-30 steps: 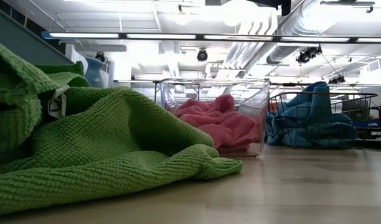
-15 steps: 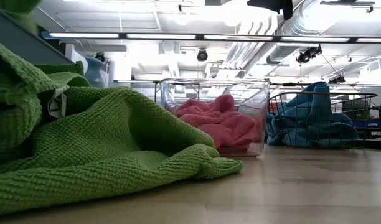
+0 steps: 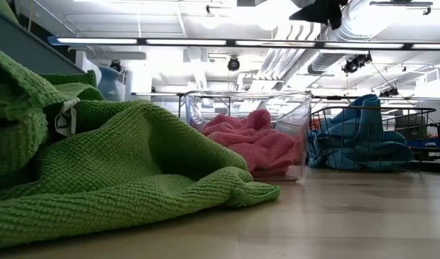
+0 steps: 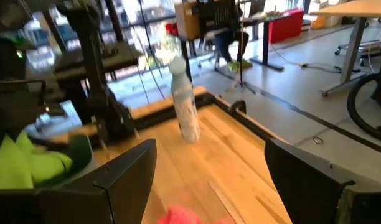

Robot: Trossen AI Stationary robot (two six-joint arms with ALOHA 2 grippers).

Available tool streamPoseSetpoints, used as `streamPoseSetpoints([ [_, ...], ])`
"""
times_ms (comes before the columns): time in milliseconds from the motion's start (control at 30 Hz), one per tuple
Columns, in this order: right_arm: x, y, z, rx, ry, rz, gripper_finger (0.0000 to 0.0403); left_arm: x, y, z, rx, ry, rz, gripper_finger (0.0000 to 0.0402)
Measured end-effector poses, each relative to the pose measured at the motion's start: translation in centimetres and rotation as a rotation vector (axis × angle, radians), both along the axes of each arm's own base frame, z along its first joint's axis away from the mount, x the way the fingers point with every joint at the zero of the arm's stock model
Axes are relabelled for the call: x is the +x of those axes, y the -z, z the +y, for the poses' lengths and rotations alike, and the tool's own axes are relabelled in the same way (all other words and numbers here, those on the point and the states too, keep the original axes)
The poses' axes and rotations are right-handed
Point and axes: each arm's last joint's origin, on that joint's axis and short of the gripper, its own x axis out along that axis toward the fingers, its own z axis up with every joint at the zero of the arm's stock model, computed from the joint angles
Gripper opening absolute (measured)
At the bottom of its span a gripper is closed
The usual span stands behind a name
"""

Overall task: Sort microfiber towel by color & place in baskets
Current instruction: Put the top green microfiber cloth into the blue bin

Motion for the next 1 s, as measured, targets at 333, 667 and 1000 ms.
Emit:
streamPoseSetpoints([
  [333,-0.3,1.3,0.1,-0.046,-0.058,0.157,0.0296,4.7,2.8,-2.4,0.251,0.066,-0.011,0.0],
  [667,-0.2,1.3,0.2,0.023,-0.077,0.136,0.0296,4.3,4.0,-3.0,0.505,0.216,-0.061,0.0],
  [1000,-0.2,1.3,0.2,0.112,-0.068,0.103,0.0296,2.3,8.4,-4.4,0.455,0.273,-0.047,0.0],
])
